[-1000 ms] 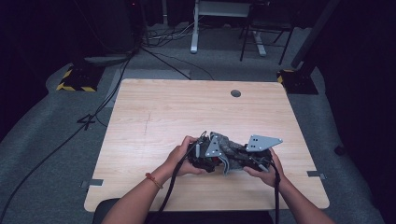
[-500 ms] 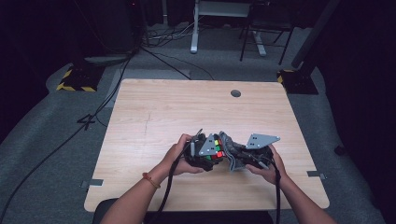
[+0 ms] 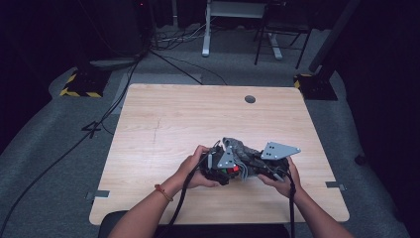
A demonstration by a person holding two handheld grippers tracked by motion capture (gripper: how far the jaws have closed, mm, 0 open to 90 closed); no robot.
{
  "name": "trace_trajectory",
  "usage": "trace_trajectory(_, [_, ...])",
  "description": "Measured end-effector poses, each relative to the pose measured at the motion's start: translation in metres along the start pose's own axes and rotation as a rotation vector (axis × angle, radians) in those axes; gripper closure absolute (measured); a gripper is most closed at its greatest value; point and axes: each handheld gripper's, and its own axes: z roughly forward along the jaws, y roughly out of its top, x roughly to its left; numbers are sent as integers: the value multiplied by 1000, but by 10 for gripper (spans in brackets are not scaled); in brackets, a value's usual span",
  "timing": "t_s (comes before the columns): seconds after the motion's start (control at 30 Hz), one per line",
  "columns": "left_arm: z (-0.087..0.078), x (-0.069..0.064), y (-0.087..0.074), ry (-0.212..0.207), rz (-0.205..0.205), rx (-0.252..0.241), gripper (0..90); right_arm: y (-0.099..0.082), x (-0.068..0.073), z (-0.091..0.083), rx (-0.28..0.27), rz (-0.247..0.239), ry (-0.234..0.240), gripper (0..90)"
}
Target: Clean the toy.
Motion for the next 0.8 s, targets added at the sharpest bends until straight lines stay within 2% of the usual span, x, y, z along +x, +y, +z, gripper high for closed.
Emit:
trace_trajectory(0.07, [0,3,-2,-7,-5,-6,336,-1,-2,2,4,11,14,797])
trace_trajectory(0.13, [1,5,-3,5,-13,-6,336,-1,-2,0,-23,40,48,798])
trace_trajectory(0.27, [7,6,-3,7,-28,7,334,8,6,-3,-41,24,70,798])
trace_trajectory(0.3, [9,5,-3,18,-27,14,336,8,8,1,-9,-8,34,798])
trace_trajectory(0.37, [7,7,-4,30,-15,8,336,7,6,2,2,-15,18,797])
trace_trajectory(0.43, [1,9,-3,27,-21,-13,336,0,1,5,37,-31,-17,798])
trace_trajectory(0.53, [-10,12,-3,45,-25,-61,336,-13,-11,5,62,18,-6,798])
trace_trajectory(0.6, [-16,14,-3,50,-29,-93,337,-20,-17,5,59,59,22,797])
trace_trajectory(0.67, [-22,15,-4,41,-40,-134,336,-23,-19,6,68,71,41,795])
trace_trajectory(0.7, [-24,15,-5,33,-39,-154,336,-24,-19,6,56,81,60,794])
trace_trajectory(0.73, [-26,14,-5,35,-37,-164,336,-24,-20,5,30,98,100,793])
trace_trajectory(0.8, [-26,14,-6,28,-43,-177,335,-23,-19,6,6,120,123,794])
